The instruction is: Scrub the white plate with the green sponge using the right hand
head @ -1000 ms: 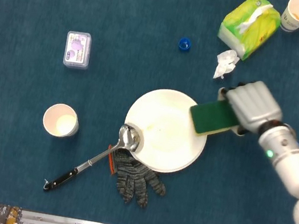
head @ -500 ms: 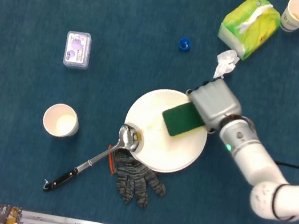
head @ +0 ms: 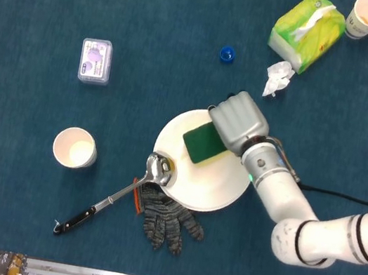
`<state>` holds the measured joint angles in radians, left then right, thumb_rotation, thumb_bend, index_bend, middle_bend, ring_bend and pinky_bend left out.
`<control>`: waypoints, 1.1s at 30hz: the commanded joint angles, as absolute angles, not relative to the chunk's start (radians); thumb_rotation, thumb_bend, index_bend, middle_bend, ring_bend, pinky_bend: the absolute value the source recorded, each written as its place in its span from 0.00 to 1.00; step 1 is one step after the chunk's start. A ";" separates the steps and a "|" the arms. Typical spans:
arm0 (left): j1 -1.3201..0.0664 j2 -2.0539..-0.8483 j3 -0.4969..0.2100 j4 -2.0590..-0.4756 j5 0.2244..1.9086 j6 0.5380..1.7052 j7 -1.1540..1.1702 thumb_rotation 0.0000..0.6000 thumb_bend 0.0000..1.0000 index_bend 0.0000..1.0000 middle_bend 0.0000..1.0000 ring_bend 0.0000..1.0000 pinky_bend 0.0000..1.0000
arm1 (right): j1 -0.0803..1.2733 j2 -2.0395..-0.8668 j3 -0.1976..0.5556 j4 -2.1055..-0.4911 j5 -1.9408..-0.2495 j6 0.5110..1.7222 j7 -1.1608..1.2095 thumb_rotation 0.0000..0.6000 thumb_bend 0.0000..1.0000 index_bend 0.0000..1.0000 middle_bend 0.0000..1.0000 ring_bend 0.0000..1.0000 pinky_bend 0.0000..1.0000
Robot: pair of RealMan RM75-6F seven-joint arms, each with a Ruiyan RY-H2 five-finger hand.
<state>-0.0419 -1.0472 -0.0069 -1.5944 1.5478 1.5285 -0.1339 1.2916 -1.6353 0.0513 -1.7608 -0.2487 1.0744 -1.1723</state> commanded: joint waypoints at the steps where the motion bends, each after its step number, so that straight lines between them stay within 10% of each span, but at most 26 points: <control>1: -0.042 -1.051 -0.007 -1.592 1.551 1.529 -0.138 1.00 0.52 0.35 0.33 0.25 0.23 | 1.302 -1.646 0.046 -1.773 -0.251 1.093 -1.189 1.00 0.35 0.52 0.44 0.30 0.36; 33: -0.032 -1.064 -0.002 -1.568 1.556 1.539 -0.164 1.00 0.52 0.35 0.33 0.25 0.23 | 1.294 -1.726 -0.030 -1.762 -0.352 1.168 -1.262 1.00 0.35 0.52 0.44 0.30 0.36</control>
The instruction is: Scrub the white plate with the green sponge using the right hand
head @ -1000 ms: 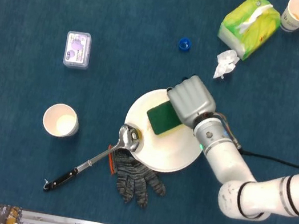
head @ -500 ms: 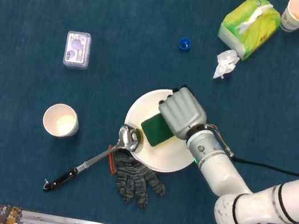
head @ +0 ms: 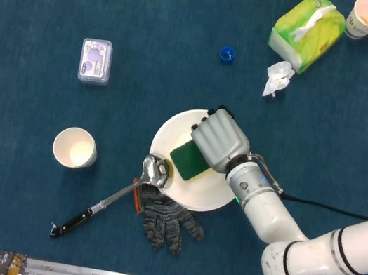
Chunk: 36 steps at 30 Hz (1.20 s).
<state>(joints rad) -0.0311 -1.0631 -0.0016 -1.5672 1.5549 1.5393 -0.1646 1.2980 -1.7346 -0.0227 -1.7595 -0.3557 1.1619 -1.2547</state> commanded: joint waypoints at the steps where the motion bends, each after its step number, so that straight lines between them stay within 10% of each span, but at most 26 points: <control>1: -0.032 -1.064 -0.001 -1.569 1.557 1.539 -0.163 1.00 0.52 0.35 0.33 0.25 0.23 | 1.293 -1.721 -0.034 -1.764 -0.351 1.171 -1.265 1.00 0.35 0.52 0.44 0.30 0.36; 36: -0.030 -1.065 0.002 -1.571 1.560 1.539 -0.163 1.00 0.52 0.35 0.33 0.25 0.23 | 1.299 -1.767 -0.002 -1.742 -0.365 1.176 -1.327 1.00 0.35 0.52 0.44 0.30 0.36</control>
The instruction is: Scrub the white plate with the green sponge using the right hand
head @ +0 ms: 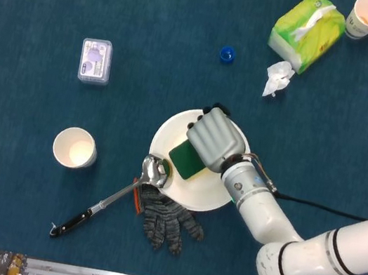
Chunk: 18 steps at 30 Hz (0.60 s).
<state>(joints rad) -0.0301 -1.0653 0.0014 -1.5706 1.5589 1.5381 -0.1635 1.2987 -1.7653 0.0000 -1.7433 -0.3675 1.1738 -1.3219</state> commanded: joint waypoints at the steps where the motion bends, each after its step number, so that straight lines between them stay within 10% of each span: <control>1: -0.029 -1.065 0.001 -1.572 1.560 1.540 -0.163 1.00 0.52 0.35 0.33 0.25 0.23 | 1.299 -1.766 -0.003 -1.743 -0.363 1.177 -1.330 1.00 0.35 0.52 0.44 0.30 0.36; 18: -0.029 -1.067 0.003 -1.578 1.568 1.544 -0.155 1.00 0.52 0.35 0.33 0.25 0.23 | 1.268 -1.676 -0.061 -1.782 -0.349 1.229 -1.371 1.00 0.35 0.52 0.45 0.30 0.36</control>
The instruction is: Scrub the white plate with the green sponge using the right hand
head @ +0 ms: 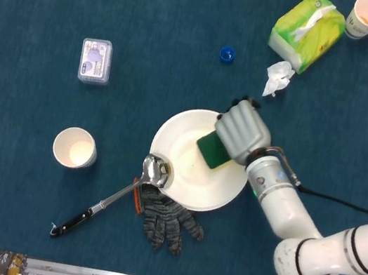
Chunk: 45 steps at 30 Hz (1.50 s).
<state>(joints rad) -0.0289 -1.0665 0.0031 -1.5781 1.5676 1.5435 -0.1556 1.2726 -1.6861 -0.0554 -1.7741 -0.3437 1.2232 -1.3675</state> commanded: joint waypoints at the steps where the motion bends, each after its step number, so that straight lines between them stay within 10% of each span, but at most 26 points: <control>1: -0.029 -1.068 0.003 -1.579 1.568 1.544 -0.154 1.00 0.52 0.35 0.33 0.25 0.23 | 1.266 -1.674 -0.062 -1.787 -0.352 1.230 -1.371 1.00 0.35 0.52 0.45 0.30 0.36; 45: -0.025 -1.071 0.009 -1.579 1.582 1.551 -0.158 1.00 0.52 0.35 0.33 0.25 0.23 | 1.251 -1.744 -0.054 -1.765 -0.385 1.244 -1.432 1.00 0.35 0.52 0.45 0.31 0.36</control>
